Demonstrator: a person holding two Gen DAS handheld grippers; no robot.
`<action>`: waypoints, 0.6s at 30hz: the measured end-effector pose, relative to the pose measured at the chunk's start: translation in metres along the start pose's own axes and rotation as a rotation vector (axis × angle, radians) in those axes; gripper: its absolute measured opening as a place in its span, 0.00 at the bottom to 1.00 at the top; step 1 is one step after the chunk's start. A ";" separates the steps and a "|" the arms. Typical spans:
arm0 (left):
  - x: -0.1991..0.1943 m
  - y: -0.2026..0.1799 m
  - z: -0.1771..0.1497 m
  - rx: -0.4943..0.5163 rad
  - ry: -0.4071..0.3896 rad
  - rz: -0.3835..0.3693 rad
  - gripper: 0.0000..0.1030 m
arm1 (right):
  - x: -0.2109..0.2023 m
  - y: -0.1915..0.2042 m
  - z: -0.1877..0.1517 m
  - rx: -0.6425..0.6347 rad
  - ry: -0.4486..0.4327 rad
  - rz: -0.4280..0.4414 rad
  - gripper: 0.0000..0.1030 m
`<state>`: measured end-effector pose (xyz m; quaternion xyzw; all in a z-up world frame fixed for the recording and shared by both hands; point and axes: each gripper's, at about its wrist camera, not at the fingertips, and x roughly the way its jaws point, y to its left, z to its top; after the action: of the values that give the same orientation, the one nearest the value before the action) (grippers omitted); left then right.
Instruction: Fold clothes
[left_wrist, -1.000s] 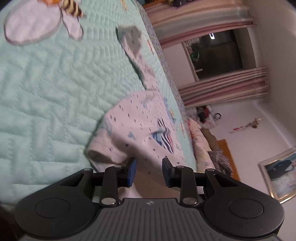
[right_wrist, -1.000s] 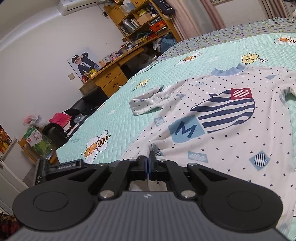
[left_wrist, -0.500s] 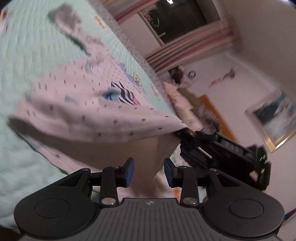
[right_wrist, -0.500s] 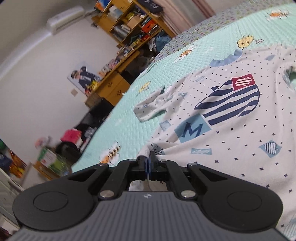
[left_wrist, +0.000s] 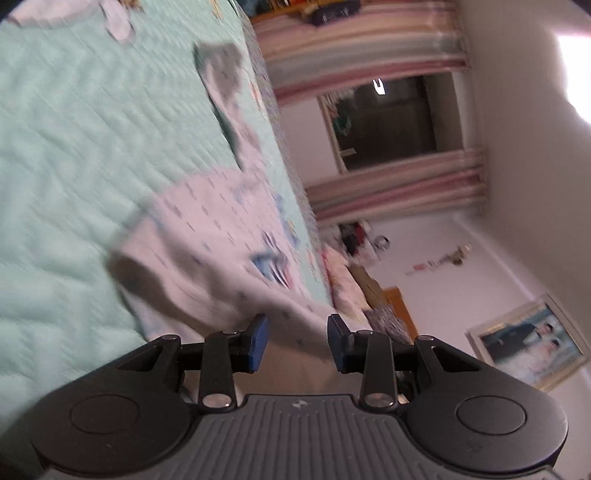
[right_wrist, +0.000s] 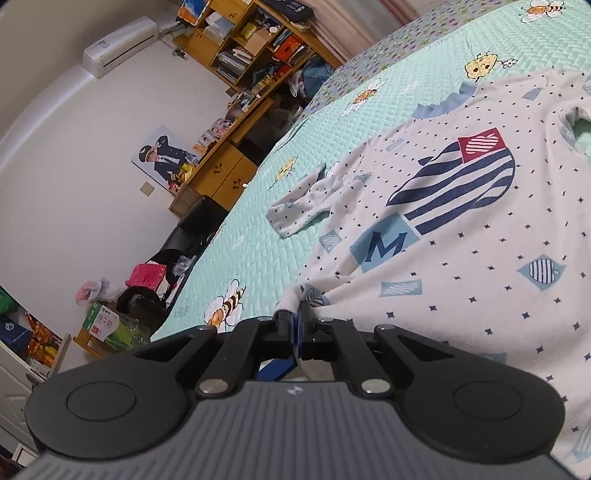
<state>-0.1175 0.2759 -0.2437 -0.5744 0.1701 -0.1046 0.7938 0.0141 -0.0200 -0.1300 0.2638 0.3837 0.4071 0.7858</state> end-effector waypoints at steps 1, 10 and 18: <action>-0.008 -0.002 0.002 0.001 -0.022 0.019 0.36 | -0.001 0.000 0.000 -0.002 -0.001 -0.002 0.03; -0.041 -0.045 0.015 0.263 0.047 0.168 0.42 | -0.006 0.001 -0.005 -0.098 0.041 -0.075 0.03; -0.007 -0.058 -0.017 0.419 0.305 0.108 0.58 | -0.008 -0.016 0.000 0.041 0.026 -0.016 0.05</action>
<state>-0.1288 0.2447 -0.1927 -0.3650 0.2928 -0.1804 0.8651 0.0182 -0.0358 -0.1388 0.2715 0.4041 0.3961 0.7785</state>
